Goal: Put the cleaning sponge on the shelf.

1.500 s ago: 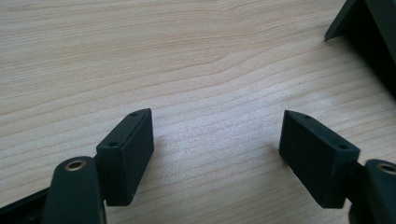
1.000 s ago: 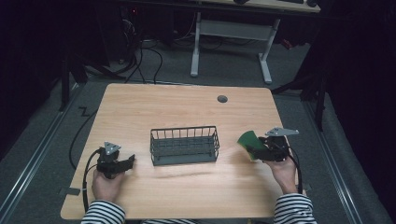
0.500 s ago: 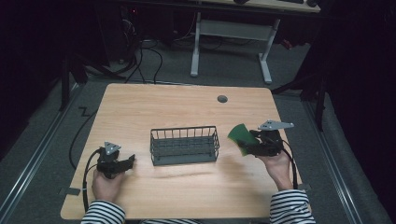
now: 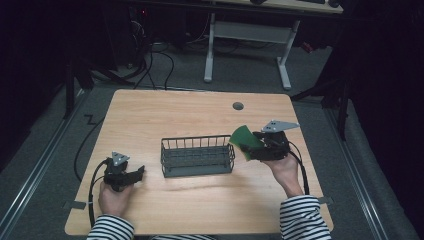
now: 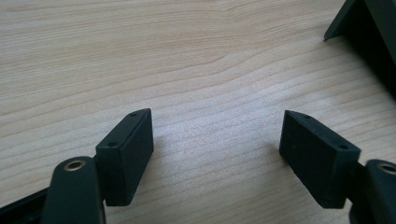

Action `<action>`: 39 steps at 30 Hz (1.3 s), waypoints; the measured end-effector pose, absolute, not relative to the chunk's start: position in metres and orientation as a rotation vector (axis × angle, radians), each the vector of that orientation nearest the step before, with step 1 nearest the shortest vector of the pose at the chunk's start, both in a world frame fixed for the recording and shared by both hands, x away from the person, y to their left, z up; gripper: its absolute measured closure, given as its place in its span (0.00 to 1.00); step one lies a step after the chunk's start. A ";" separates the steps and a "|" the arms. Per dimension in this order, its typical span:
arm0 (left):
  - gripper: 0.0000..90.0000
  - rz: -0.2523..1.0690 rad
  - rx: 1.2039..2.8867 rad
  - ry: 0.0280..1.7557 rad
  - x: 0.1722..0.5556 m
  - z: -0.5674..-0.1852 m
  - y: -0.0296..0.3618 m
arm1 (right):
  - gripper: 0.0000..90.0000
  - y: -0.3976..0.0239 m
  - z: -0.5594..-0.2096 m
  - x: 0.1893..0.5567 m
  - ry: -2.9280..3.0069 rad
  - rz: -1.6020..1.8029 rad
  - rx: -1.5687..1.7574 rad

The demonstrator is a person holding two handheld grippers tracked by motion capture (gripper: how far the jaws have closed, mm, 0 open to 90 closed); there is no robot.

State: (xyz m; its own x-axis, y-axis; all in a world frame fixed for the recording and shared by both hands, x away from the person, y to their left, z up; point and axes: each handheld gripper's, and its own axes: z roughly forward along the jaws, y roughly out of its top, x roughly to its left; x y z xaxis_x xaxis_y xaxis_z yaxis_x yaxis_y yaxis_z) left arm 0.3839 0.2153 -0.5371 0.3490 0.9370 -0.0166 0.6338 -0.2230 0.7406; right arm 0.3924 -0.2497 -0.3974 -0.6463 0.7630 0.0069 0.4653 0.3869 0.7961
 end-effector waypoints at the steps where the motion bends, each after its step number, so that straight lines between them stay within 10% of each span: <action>1: 0.29 0.586 1.953 1.366 0.384 -0.537 0.215 | 0.34 -0.246 -0.396 0.393 2.295 1.138 1.057; 39: 0.29 0.585 1.957 1.362 0.384 -0.537 0.215 | 0.33 -0.163 -0.420 0.426 2.357 1.039 0.938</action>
State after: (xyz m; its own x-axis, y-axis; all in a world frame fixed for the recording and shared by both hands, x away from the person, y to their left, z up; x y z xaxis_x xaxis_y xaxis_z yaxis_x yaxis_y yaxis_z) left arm 0.3836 0.2150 -0.5371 0.3537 0.9352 -0.0149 0.6329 -0.2275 0.7400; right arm 0.4262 -0.1626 -0.4202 -0.6960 0.7129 -0.0855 0.4177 0.4989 0.7593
